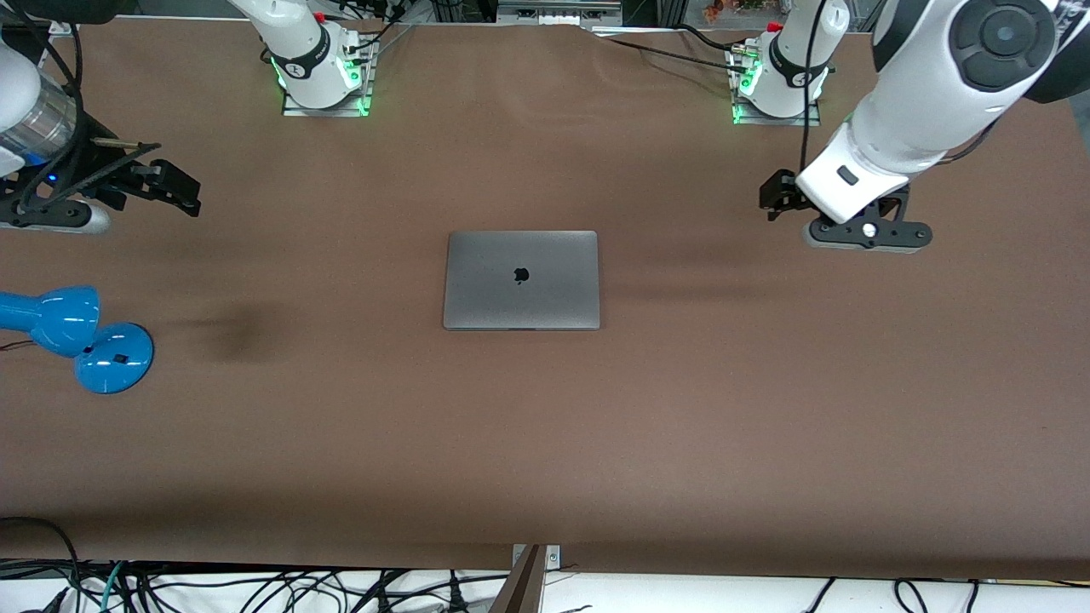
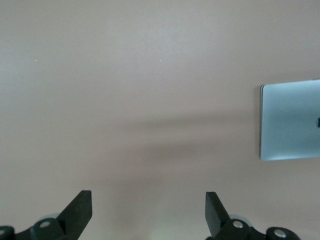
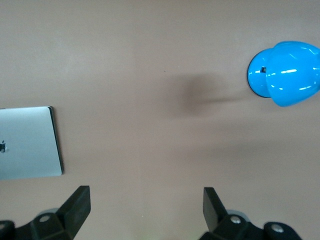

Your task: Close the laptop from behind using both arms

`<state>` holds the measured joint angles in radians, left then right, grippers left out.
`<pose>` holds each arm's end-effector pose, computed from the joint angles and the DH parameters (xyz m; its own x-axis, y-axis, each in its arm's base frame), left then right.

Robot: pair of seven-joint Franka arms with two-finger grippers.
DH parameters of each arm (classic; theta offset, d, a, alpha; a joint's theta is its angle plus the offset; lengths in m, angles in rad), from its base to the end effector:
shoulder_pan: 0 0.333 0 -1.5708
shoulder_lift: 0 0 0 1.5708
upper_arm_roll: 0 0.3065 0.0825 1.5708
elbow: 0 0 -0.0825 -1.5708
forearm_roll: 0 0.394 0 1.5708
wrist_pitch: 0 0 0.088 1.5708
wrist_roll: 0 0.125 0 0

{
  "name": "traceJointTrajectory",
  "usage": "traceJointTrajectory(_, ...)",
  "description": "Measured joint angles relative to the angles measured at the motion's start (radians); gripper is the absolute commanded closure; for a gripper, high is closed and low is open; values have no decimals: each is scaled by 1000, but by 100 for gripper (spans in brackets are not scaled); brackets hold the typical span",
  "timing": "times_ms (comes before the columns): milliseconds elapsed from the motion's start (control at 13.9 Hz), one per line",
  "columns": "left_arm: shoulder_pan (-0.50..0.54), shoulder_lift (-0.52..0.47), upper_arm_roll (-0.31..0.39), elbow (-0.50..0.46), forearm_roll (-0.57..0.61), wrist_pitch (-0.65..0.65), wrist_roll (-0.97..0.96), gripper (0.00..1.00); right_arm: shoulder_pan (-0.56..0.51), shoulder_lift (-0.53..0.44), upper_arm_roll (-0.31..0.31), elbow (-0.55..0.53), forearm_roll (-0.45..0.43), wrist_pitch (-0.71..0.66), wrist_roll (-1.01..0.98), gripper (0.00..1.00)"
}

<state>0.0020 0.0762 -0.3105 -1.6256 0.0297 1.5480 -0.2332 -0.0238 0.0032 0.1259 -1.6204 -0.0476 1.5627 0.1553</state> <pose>0.5497 -0.1659 0.5277 0.9868 -0.0739 -0.1441 -0.0806 -0.9959 -0.0406 0.5592 0.0512 0.5709 0.9972 -0.0535 -0.0528 -0.0505 -0.9972 0.0559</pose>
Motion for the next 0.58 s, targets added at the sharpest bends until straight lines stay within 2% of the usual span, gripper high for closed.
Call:
traceJointTrajectory(216,-42,-25,57,-2,0,-24,46,0,-1,-16,-7,-1,0,-52,-13,0)
traceJointTrajectory(433,-145,-30,169,-19,0,-23,54,0,-1,-30,-7,-1,0,-109,-13,0)
traceJointTrajectory(577,-158,-50,180,-65,0,2,57,0,-1,-43,-7,-1,5,-131,-13,0)
